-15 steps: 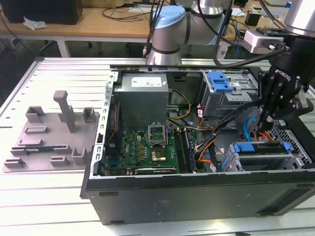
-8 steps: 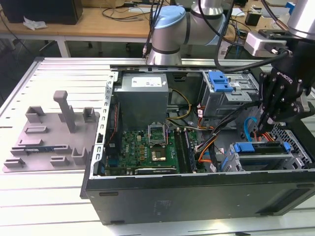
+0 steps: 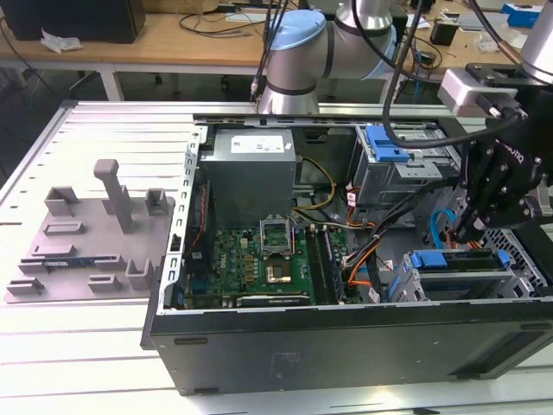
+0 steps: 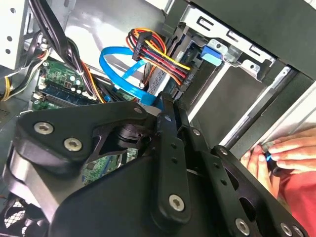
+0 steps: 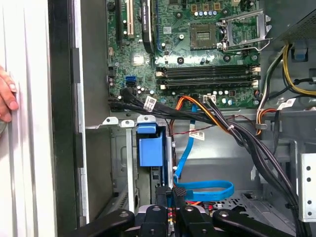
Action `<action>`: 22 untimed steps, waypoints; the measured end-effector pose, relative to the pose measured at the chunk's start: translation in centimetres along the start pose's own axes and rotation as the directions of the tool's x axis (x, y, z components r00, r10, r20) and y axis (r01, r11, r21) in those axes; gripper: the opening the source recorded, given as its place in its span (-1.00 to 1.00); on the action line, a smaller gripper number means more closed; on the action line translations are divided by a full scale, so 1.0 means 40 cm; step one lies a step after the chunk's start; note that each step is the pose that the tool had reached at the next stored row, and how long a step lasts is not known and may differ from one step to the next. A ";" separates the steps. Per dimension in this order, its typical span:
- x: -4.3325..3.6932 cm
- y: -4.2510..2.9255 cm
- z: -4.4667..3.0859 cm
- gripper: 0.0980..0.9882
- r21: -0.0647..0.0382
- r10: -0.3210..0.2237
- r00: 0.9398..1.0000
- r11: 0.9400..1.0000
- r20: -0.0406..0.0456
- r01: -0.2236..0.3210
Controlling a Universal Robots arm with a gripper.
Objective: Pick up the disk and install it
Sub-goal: 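Insert the second disk wire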
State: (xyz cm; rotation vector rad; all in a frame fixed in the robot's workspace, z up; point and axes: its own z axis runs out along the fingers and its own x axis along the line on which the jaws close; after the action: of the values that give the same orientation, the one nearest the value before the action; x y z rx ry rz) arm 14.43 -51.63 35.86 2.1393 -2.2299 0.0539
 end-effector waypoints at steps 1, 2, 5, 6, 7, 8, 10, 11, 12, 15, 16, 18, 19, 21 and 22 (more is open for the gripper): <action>0.006 0.000 0.001 -0.86 0.000 0.000 1.000 1.000 0.012 0.000; 0.011 -0.001 0.002 -0.86 -0.001 0.000 1.000 1.000 0.020 0.000; 0.020 -0.002 0.004 -0.86 -0.001 0.000 0.999 1.000 0.039 0.000; 0.021 -0.003 0.005 -0.86 -0.001 0.000 0.999 1.000 0.041 0.000; 0.022 -0.004 0.005 -0.86 -0.001 -0.001 0.999 1.000 0.042 0.001; 0.023 -0.005 0.006 -0.86 -0.002 -0.001 0.999 1.000 0.043 0.001; 0.025 -0.006 0.007 -0.86 -0.002 0.000 0.999 1.000 0.044 0.000; 0.026 -0.007 0.008 -0.86 -0.002 0.000 0.999 1.000 0.044 0.000; 0.029 -0.007 0.009 -0.86 -0.002 -0.001 0.999 1.000 0.044 0.001; 0.036 -0.008 0.013 -0.86 -0.002 -0.001 0.999 1.000 0.045 0.001; 0.037 -0.008 0.014 -0.86 -0.002 -0.001 0.999 1.000 0.045 0.001; 0.038 -0.008 0.017 -0.86 -0.002 -0.001 0.999 1.000 0.045 0.001; 0.038 -0.009 0.018 -0.86 -0.002 -0.001 0.999 1.000 0.045 0.001; 0.038 -0.009 0.020 -0.86 -0.002 -0.001 0.999 1.000 0.045 0.001; 0.038 -0.010 0.022 -0.86 -0.002 -0.001 0.999 1.000 0.045 0.001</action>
State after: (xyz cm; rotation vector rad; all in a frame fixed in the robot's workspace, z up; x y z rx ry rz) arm 14.76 -53.21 35.07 2.1619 -2.2526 0.0036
